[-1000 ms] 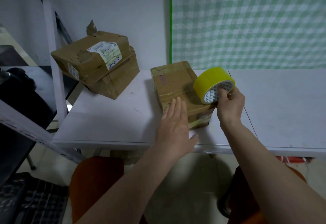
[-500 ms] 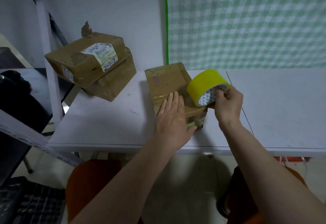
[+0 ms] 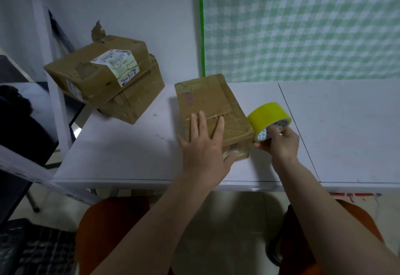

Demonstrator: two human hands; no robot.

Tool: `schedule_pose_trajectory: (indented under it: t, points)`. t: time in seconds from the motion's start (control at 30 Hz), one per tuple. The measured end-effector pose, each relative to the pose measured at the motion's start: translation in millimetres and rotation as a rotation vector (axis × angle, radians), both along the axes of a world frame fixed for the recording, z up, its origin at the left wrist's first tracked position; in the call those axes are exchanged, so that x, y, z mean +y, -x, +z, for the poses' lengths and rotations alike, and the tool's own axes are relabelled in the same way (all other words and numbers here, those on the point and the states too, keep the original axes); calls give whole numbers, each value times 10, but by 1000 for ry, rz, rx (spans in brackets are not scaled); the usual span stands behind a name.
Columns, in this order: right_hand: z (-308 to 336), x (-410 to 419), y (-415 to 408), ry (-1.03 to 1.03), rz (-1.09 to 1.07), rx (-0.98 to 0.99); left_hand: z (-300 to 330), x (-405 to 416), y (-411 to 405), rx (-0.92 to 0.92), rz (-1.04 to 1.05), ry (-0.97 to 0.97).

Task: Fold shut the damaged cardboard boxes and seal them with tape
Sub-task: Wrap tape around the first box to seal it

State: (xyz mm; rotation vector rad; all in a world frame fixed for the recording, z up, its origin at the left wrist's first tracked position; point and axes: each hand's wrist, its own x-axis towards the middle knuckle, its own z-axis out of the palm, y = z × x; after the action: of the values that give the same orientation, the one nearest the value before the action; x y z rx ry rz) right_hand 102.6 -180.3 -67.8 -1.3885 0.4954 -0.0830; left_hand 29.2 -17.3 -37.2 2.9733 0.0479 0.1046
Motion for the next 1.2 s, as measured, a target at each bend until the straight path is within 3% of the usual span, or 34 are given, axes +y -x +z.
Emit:
schedule_pose_trajectory:
  t: [0.1, 0.2, 0.27, 0.47, 0.53, 0.63, 0.73, 0.87, 1.0, 1.2]
  points:
    - [-80, 36, 77, -124, 38, 66, -25, 61, 43, -36, 27, 82]
    - [-44, 172, 201, -475, 224, 170, -21, 142, 95, -68, 27, 133]
    - [41, 302, 232, -525, 321, 154, -15, 215, 127, -87, 38, 173]
    - [681, 467, 144, 74, 172, -197, 50, 326, 97, -120, 29, 584]
    - [821, 519, 150, 308, 172, -303, 116, 281, 26, -169, 29, 636]
    - [808, 611, 207, 683, 202, -309, 135, 262, -100, -287, 5, 684]
    - [693, 682, 318, 793, 229, -278, -8, 336, -111, -248, 24, 740]
    - [716, 598, 303, 946, 181, -333, -125, 478, -7, -301, 19, 548]
    - [713, 398, 194, 717, 41, -352, -3, 541, 19, -221, -45, 404]
    - [604, 426, 184, 553, 36, -255, 193, 287, -192, -186, -110, 198]
